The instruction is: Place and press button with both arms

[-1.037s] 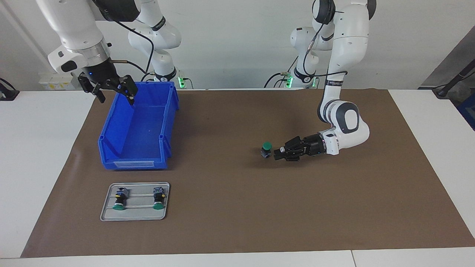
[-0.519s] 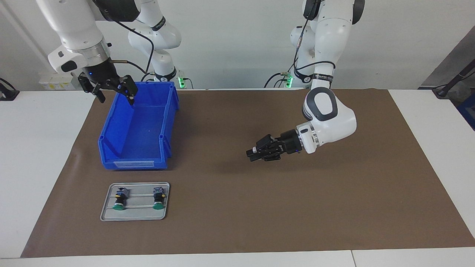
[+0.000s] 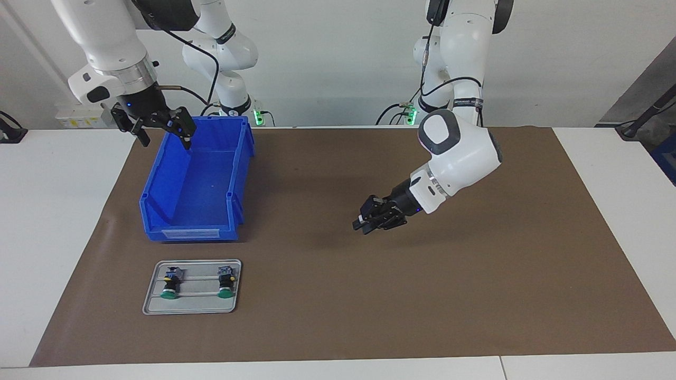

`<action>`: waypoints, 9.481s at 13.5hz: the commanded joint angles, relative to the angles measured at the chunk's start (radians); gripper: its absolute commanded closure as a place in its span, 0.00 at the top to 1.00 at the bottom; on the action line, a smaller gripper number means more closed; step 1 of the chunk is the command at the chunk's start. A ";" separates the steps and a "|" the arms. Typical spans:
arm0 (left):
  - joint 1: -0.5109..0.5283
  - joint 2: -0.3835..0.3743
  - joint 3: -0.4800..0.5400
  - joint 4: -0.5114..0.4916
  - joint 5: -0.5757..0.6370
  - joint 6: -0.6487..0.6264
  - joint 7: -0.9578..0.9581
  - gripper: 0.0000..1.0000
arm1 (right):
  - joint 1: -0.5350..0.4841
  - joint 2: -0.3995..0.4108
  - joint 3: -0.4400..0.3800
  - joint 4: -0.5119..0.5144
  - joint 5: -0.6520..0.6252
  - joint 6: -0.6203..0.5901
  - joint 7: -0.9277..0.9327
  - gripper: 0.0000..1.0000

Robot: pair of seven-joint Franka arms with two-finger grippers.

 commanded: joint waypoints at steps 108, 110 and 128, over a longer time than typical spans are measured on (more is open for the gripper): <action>0.195 -0.096 -0.358 -0.009 0.942 -0.345 -0.560 0.00 | 0.066 0.000 0.019 0.007 0.020 0.030 0.022 0.99; 0.208 -0.125 -0.344 0.031 0.942 -0.412 -0.556 0.00 | 0.086 0.003 0.019 -0.012 0.020 0.051 0.028 0.99; 0.551 -0.399 -0.342 0.031 0.940 -0.646 -0.294 1.00 | 0.526 0.342 0.020 0.171 -0.002 0.255 0.497 0.97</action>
